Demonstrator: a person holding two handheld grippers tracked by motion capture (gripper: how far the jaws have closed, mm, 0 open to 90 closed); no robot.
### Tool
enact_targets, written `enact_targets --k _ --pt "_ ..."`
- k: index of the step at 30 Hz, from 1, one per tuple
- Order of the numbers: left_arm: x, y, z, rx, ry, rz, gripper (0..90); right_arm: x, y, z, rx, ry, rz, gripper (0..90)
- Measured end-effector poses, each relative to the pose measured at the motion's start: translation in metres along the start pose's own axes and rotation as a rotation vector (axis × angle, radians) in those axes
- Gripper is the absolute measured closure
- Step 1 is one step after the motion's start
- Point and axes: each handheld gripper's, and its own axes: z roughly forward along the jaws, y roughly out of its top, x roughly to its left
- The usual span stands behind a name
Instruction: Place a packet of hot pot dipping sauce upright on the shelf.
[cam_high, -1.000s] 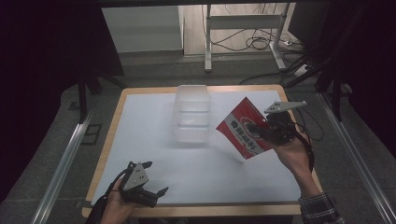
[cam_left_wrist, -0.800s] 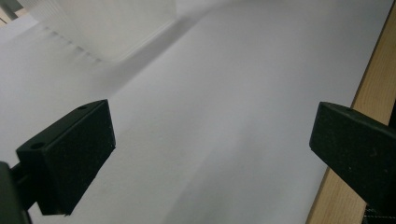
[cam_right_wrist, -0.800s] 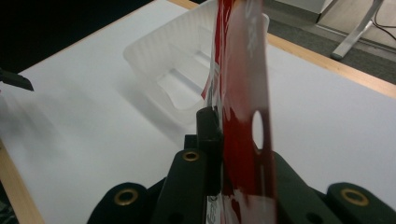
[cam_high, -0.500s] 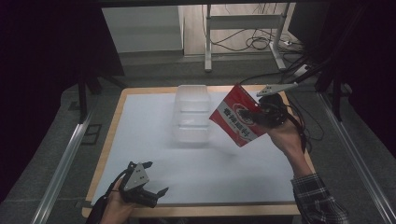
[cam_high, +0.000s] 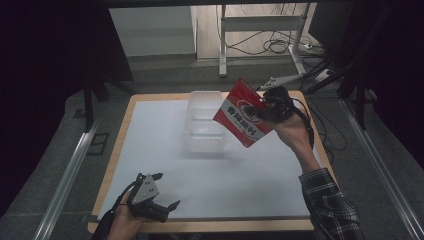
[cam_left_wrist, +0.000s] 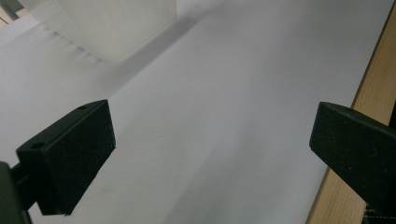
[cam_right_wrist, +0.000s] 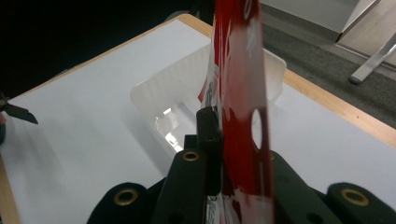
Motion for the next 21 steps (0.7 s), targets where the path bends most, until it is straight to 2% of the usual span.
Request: enact_targets --k 5,21 --pt "0.000 0.000 0.000 -0.010 -0.006 -0.019 0.1 0.002 0.014 0.012 -0.005 0.009 -0.002 87.7" --pt "0.000 0.000 0.000 -0.010 -0.011 -0.020 0.1 0.017 0.043 0.049 -0.014 0.045 -0.033 87.7"
